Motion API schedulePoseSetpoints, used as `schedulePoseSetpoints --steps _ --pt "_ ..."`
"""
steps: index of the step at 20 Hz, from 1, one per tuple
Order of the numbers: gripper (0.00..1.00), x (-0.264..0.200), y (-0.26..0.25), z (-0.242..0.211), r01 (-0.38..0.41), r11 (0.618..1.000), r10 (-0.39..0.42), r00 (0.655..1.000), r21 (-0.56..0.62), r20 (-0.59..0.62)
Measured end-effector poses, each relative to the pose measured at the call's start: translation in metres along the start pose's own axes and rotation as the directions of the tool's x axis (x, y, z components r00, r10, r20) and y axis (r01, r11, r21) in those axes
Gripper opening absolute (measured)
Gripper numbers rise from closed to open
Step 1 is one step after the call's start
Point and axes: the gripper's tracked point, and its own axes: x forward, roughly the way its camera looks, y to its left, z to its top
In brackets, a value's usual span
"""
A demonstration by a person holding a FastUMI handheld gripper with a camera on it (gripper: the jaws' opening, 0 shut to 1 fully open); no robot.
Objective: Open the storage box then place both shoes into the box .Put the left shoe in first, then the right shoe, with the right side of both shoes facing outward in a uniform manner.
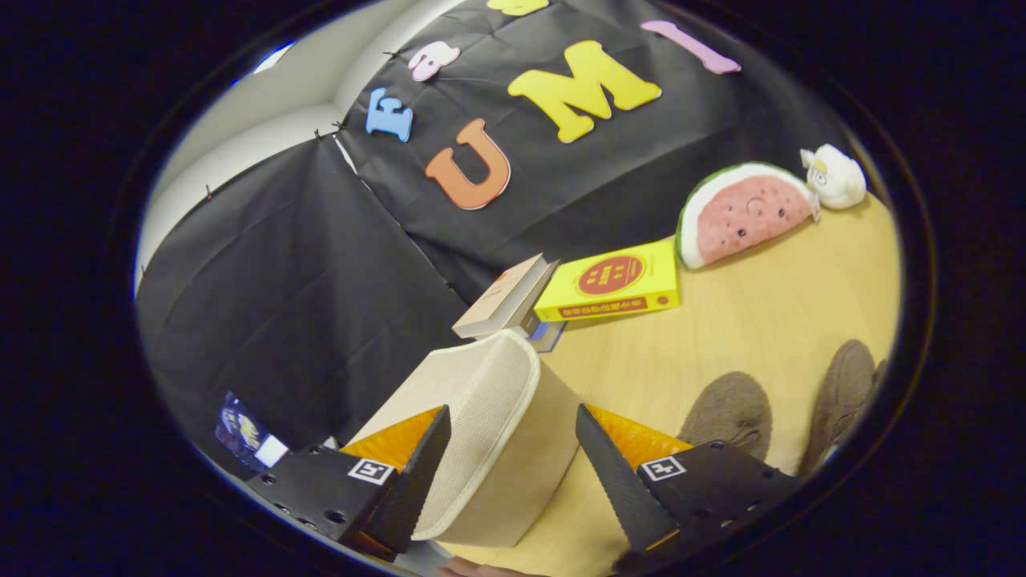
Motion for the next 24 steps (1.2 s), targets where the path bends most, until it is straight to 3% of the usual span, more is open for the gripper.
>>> schedulePoseSetpoints --steps 4,10,11,12,15,16,21,23,24 --pt "0.96 0.015 0.004 -0.008 -0.137 0.982 0.151 0.984 0.133 -0.097" --pt "0.93 0.024 0.014 -0.015 -0.209 0.921 0.273 0.949 0.329 -0.160" --pt "0.83 0.027 0.020 -0.013 -0.221 0.907 0.293 0.943 0.358 -0.159" --pt "0.72 0.029 0.021 -0.014 -0.208 0.911 0.280 0.946 0.357 -0.162" --pt "0.60 0.029 0.019 -0.017 -0.150 0.929 0.223 0.956 0.338 -0.191" --pt "0.60 0.023 0.016 -0.013 -0.125 0.934 0.198 0.961 0.335 -0.191" --pt "0.20 0.010 0.010 0.000 -0.034 0.947 0.107 0.972 0.320 -0.210" --pt "0.20 0.008 0.013 0.000 -0.010 0.959 0.075 0.973 0.282 -0.220" --pt "0.20 0.006 0.023 0.008 -0.034 0.952 0.099 0.975 0.305 -0.199"
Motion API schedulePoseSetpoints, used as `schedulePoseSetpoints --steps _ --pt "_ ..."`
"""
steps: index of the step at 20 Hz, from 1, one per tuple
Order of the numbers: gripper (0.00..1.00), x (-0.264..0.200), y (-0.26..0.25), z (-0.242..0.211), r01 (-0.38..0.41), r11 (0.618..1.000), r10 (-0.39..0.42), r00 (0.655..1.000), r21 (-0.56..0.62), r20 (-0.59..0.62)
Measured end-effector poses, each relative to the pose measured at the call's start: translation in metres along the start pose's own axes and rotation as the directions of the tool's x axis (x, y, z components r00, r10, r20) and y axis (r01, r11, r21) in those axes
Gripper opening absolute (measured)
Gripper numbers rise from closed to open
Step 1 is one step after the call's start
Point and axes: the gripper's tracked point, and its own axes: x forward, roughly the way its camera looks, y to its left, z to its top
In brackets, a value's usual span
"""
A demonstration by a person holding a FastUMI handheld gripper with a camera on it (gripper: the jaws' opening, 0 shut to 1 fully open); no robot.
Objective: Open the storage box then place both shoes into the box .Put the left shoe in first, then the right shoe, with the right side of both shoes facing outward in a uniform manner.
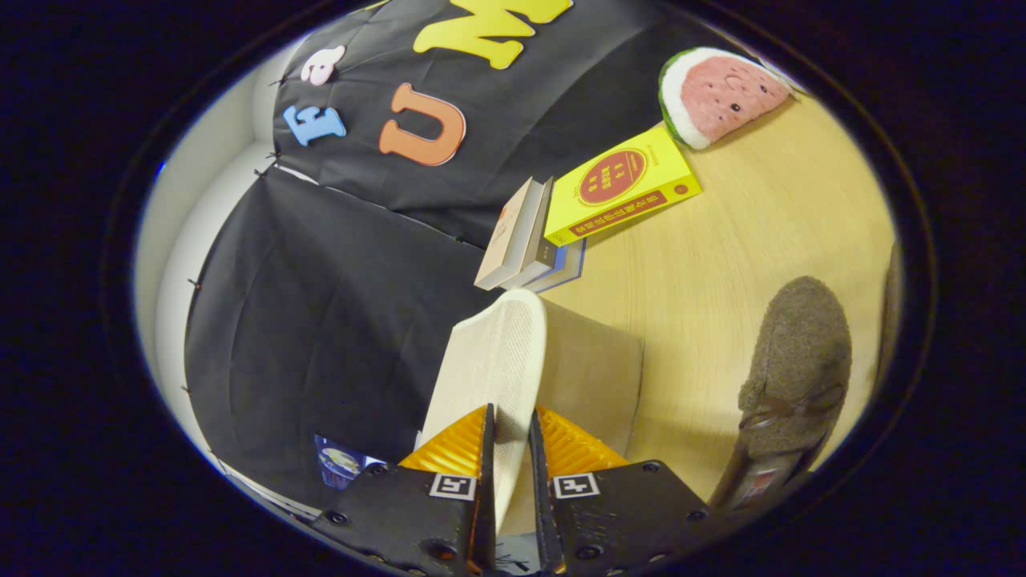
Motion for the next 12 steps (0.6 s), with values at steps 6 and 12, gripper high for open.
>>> schedulePoseSetpoints --steps 6,12 --pt "0.01 -0.019 0.046 0.010 0.089 0.995 -0.087 0.995 -0.052 0.047" --pt "0.01 -0.022 0.122 0.015 0.073 0.996 -0.068 0.994 -0.056 0.086"
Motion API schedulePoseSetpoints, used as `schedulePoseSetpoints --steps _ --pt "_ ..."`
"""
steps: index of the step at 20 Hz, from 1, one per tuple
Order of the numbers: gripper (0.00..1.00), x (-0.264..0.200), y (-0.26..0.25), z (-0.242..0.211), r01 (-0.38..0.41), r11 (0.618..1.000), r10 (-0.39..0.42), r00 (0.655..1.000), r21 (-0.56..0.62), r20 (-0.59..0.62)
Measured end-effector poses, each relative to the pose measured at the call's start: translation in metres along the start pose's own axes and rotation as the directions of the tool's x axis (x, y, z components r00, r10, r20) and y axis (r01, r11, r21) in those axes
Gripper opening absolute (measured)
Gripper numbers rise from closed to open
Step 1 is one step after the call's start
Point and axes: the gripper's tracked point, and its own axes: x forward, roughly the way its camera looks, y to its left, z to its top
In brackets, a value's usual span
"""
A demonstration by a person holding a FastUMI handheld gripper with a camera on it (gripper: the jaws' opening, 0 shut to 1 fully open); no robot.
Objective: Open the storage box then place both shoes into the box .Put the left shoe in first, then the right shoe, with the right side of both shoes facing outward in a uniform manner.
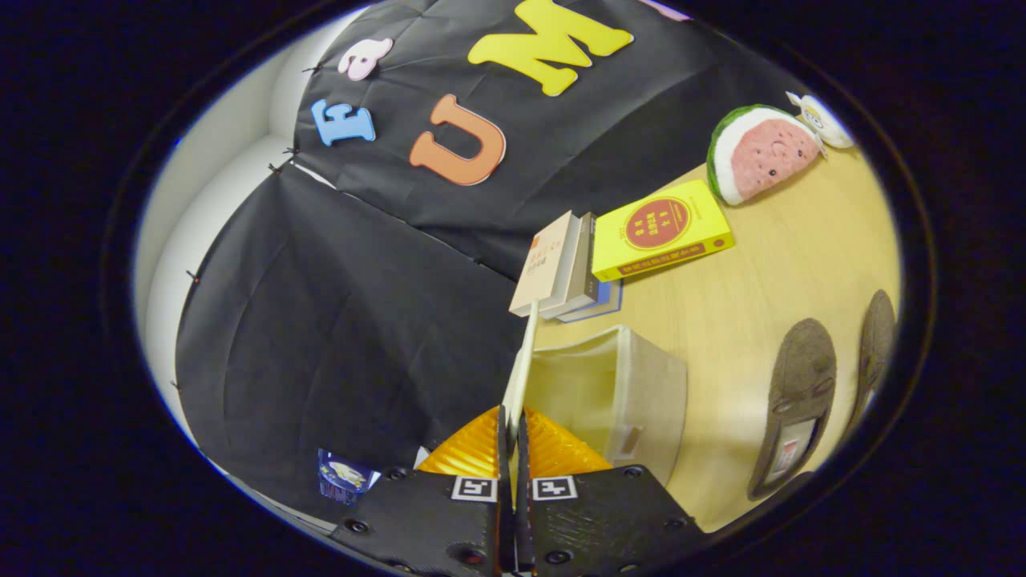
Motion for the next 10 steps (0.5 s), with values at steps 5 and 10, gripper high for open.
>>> schedulePoseSetpoints --steps 5,10 --pt "0.01 0.013 0.061 0.001 -0.047 0.999 0.046 0.999 0.020 0.025" --pt "0.02 0.041 0.109 -0.005 -0.099 0.993 0.095 0.994 0.062 0.062"
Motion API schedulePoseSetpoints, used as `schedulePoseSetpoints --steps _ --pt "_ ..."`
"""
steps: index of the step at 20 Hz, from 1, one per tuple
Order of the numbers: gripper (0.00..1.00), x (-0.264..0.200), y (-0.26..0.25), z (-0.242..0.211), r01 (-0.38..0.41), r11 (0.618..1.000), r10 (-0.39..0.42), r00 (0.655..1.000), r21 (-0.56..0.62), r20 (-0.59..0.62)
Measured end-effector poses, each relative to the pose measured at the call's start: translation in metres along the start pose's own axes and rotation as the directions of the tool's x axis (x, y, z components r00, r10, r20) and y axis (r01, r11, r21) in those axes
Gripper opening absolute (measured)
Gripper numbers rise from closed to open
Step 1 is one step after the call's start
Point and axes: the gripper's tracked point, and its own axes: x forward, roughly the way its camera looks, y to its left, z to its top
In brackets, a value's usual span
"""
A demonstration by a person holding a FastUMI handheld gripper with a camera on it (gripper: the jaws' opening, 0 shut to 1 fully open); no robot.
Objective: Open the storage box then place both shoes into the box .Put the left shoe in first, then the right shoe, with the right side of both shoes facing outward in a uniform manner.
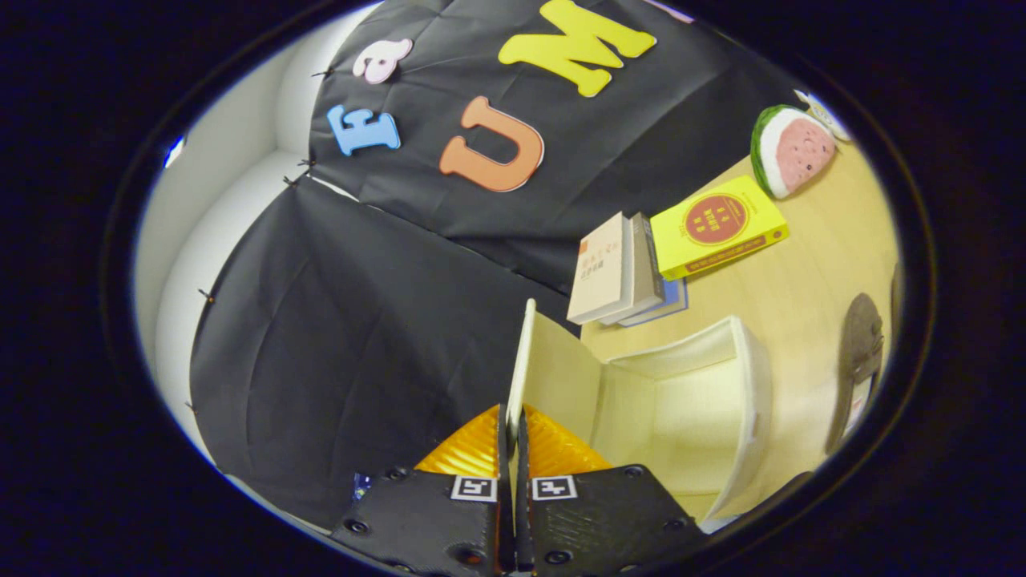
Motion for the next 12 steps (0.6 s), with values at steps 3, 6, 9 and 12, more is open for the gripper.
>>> schedulePoseSetpoints --steps 3,6,9,12 --pt "0.04 0.028 0.021 -0.012 -0.038 0.999 0.038 0.999 0.037 0.002" --pt "0.09 0.054 0.037 -0.023 -0.059 0.998 0.060 0.998 0.022 -0.015" --pt "0.13 0.078 0.045 -0.034 -0.072 0.997 0.072 0.997 0.031 -0.020" --pt "0.30 0.102 0.053 -0.042 -0.083 0.995 0.085 0.996 0.062 -0.023"
